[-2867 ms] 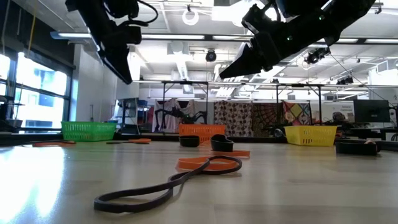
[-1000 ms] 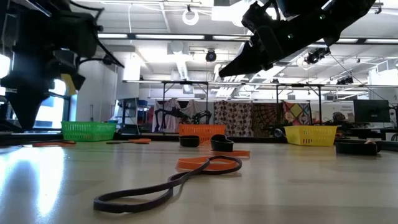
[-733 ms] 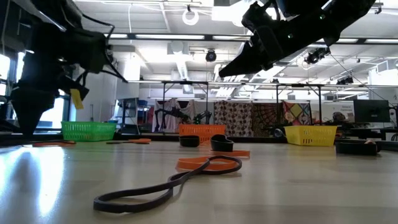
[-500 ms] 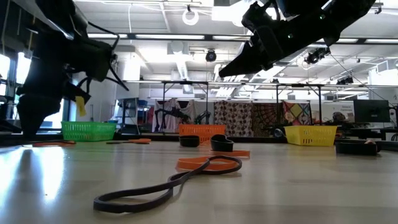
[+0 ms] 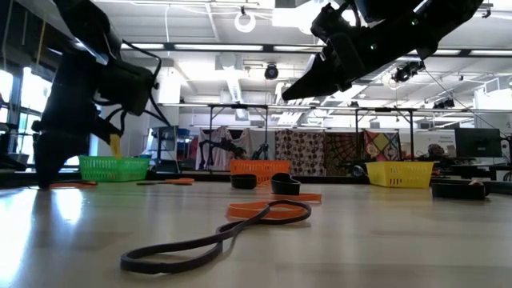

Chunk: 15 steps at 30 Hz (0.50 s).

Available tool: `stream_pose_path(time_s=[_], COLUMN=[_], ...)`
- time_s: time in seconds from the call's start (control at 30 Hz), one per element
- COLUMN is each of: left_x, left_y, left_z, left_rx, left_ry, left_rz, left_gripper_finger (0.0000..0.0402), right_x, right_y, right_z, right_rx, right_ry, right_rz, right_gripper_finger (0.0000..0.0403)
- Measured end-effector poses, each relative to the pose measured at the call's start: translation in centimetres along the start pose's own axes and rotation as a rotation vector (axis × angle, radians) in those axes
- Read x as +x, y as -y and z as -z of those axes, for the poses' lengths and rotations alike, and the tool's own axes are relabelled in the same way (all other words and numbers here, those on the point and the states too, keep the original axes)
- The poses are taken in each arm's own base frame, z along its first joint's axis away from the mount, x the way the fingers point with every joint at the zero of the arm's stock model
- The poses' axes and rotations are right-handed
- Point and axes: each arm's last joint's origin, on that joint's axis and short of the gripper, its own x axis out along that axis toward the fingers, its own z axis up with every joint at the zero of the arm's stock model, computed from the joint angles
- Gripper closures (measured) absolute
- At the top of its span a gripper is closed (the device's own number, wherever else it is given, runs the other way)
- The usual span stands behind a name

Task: Sort rubber bands into baskets
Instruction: Put the middle left blue rubber band into the orange bin

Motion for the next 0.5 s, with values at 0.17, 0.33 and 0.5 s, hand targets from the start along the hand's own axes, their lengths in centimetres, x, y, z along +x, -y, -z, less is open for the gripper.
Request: stream_pose_path(time_s=[0.17,0.33,0.5], left_x=[0.11,0.13,0.13], left_y=[0.09,0.25,0.55], left_z=[-0.03,0.11,0.52], left_rx=[0.008,0.036,0.068], left_ry=[-0.010,-0.014,-0.020], left_rz=[0.003,0.006,-0.008], left_gripper_finger=[0.0301,0.0357,0.0397], right_x=[0.00,0.00,0.00], right_y=[0.00,-0.01,-0.01], right_z=[0.03,0.07,0.07], right_rx=[-0.001,-0.002,-0.002], right_ry=[-0.004,-0.007,-0.007], right_rz=[0.000,-0.001,-0.001], right_gripper_finger=[0.0403,0.0403,0.0403])
